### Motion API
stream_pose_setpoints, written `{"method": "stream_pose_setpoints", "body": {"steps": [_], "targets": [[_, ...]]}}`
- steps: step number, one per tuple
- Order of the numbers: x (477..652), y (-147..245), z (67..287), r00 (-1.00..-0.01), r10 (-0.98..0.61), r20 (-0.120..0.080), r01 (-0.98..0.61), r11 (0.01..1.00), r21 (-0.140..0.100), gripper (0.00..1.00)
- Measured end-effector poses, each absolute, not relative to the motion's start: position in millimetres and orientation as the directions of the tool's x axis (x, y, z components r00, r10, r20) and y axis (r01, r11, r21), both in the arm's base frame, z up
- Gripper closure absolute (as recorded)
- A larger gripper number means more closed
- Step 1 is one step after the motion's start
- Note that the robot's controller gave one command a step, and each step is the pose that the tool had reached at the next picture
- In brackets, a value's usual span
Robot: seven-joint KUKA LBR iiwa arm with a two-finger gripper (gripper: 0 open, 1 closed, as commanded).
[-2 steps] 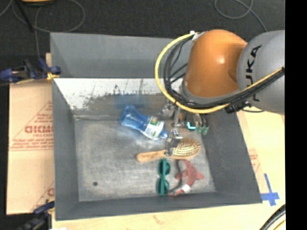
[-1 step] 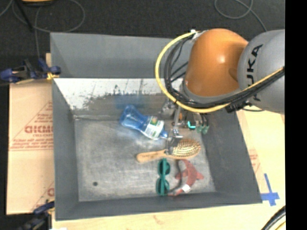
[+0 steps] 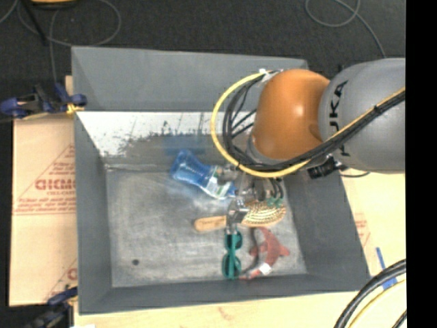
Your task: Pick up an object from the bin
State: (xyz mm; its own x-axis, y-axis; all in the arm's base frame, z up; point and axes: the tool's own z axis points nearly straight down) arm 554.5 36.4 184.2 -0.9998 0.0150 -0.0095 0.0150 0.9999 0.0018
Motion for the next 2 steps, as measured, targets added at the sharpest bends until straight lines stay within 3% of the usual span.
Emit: {"method": "stream_pose_setpoints", "body": {"steps": [1, 2], "targets": [[544.7, 23, 147, -0.999, -0.042, -0.002, -0.042, 0.999, -0.001, 0.0], [555.0, 32, 107, -0.996, -0.088, -0.005, -0.088, 0.996, -0.001, 0.0]]}}
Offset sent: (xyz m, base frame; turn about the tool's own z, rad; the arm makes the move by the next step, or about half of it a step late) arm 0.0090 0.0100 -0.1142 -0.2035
